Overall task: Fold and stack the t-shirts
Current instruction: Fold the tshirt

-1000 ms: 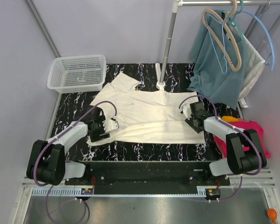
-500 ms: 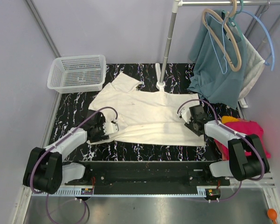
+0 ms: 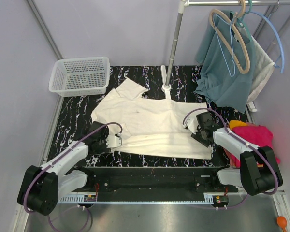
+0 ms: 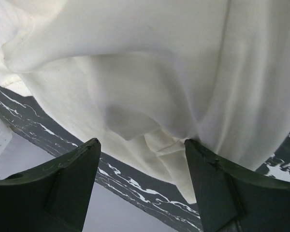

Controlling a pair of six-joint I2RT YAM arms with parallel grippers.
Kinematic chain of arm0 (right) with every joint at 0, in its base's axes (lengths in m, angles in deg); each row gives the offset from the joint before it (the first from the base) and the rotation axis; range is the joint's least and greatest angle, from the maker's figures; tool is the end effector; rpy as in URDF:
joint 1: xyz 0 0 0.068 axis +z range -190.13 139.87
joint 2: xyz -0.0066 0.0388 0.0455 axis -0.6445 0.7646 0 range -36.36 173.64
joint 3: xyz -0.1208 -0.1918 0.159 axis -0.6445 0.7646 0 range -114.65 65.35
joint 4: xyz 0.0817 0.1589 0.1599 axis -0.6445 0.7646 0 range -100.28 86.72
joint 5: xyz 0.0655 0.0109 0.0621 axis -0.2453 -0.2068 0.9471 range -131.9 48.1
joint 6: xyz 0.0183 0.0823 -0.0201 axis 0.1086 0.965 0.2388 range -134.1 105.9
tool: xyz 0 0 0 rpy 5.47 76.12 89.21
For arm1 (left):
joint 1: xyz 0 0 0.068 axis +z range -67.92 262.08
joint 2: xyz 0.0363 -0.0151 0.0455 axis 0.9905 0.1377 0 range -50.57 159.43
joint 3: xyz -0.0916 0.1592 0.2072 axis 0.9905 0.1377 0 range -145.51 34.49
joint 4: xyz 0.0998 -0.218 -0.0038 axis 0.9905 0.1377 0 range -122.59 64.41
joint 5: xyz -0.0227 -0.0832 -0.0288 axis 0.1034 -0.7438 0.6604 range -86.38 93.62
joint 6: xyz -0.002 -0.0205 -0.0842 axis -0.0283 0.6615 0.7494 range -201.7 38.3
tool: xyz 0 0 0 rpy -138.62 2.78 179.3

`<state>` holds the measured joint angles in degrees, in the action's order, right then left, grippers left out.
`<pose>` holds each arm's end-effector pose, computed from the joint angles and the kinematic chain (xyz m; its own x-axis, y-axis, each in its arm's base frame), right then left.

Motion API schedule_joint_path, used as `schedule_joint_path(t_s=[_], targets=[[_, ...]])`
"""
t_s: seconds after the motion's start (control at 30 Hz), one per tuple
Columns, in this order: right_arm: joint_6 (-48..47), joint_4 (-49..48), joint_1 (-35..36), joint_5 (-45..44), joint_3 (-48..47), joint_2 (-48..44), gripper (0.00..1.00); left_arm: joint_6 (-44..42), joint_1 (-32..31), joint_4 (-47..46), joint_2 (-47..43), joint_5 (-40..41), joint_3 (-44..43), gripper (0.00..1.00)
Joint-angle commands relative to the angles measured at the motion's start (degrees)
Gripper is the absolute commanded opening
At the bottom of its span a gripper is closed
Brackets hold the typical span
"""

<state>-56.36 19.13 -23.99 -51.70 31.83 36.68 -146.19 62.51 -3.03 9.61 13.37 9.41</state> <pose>0.2002 0.0444 0.1357 -0.5187 -0.8400 -0.1593 -0.7620 0.5387 -0.3594 0.1612 -0.0436 0.1327 -0.1304 0.9904 -0.0461 0.8813 0.1371 0.4523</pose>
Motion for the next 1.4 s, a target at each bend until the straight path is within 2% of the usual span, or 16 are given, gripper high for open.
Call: schedule_joint_path(t_s=[0.0,0.33,0.8,0.97,1.23,1.37], targets=[[-0.7,7.1,0.9,2.2,2.0,0.7,0.47,1.1,-1.3,15.1,-1.4,1.3,3.7,0.78],[-1.7,8.5,1.3,2.4,2.8,-0.2,0.47,0.2,-3.0,25.4,-10.5,3.2,4.9,0.78],[-3.7,14.5,2.1,4.1,1.2,-4.0,0.46,1.1,-4.7,29.9,-12.8,1.9,2.5,0.78],[-2.7,15.7,2.0,4.4,-1.0,-6.6,0.47,2.1,-4.7,30.4,-13.4,-0.5,-1.9,0.79],[0.0,13.0,2.0,2.3,-6.6,-6.2,0.49,6.1,-4.7,28.0,-12.1,-4.6,-15.5,0.82],[1.9,7.4,1.9,-0.9,-8.6,-5.2,0.5,6.0,-4.5,21.6,-10.5,-4.1,-18.2,0.84]])
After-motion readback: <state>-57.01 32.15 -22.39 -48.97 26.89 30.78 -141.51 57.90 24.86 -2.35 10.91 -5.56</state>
